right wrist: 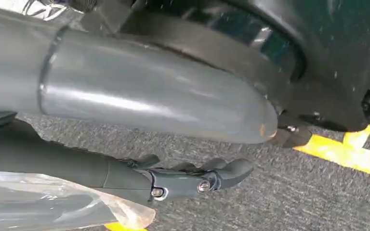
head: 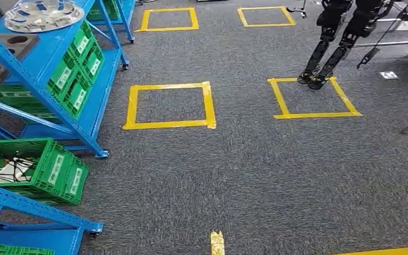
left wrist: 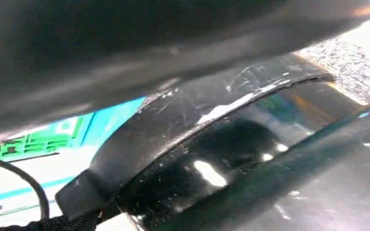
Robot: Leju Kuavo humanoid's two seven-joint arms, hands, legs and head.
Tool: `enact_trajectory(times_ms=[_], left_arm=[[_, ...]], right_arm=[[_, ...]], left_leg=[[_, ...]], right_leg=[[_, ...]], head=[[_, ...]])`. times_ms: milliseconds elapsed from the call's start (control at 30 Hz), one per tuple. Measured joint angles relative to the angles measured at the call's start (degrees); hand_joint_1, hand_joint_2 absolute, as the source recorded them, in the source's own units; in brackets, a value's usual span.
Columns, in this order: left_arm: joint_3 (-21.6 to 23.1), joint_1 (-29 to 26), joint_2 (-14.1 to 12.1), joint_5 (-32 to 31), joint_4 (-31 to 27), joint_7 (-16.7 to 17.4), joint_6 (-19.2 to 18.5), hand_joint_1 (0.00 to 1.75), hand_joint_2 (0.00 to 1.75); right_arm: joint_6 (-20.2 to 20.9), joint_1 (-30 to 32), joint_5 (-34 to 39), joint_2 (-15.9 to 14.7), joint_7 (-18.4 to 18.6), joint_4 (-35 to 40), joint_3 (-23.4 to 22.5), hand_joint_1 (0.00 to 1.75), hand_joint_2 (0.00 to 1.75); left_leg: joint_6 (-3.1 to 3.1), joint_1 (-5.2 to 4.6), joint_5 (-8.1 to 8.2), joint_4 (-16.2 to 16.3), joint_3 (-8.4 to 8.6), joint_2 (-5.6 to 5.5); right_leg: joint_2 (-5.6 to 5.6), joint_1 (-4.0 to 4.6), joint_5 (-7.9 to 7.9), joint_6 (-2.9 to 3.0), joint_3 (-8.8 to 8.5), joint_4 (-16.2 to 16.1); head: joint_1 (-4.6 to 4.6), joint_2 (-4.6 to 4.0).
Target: Take the parts from the cabinet and place them on the table.
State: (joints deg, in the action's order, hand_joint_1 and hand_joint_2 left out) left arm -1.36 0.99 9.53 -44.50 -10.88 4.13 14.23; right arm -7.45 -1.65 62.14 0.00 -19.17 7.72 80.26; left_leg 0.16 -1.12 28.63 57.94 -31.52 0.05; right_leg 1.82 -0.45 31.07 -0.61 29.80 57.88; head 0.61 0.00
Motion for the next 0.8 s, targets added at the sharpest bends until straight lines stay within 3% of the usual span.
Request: enact_trajectory(times_ms=[233, 567, 800], left_arm=[[0.0, 0.0, 0.0, -0.1, 0.0, 0.0, 0.0, 0.00, 0.00], [0.0, 0.1, 0.0, -0.1, 0.0, 0.0, -0.3, 0.00, 0.00], [0.0, 0.0, -0.2, -0.1, 0.0, 0.0, -0.5, 0.00, 0.00]], right_arm=[[0.0, 0.0, 0.0, 0.0, 0.0, 0.0, 0.0, 0.00, 0.00], [0.1, 0.0, 0.1, 0.0, 0.0, 0.0, 0.0, 0.00, 0.00], [0.4, 0.0, 0.1, 0.0, 0.0, 0.0, 0.0, 0.00, 0.00]], left_leg=[[0.36, -0.03, 0.02, 0.1, 0.01, 0.00], [0.41, 0.00, 0.00, 0.1, 0.01, 0.01], [1.21, -0.29, 0.35, 0.5, -0.06, 0.00]], right_leg=[[-0.02, -0.07, -0.19, -0.30, -0.09, -0.3], [-0.02, -0.04, -0.20, -0.33, -0.08, -0.3], [0.04, -0.23, -0.29, -0.97, -0.21, -0.4]], head=[[0.00, 0.00], [-0.02, 0.00], [-0.02, 0.00]])
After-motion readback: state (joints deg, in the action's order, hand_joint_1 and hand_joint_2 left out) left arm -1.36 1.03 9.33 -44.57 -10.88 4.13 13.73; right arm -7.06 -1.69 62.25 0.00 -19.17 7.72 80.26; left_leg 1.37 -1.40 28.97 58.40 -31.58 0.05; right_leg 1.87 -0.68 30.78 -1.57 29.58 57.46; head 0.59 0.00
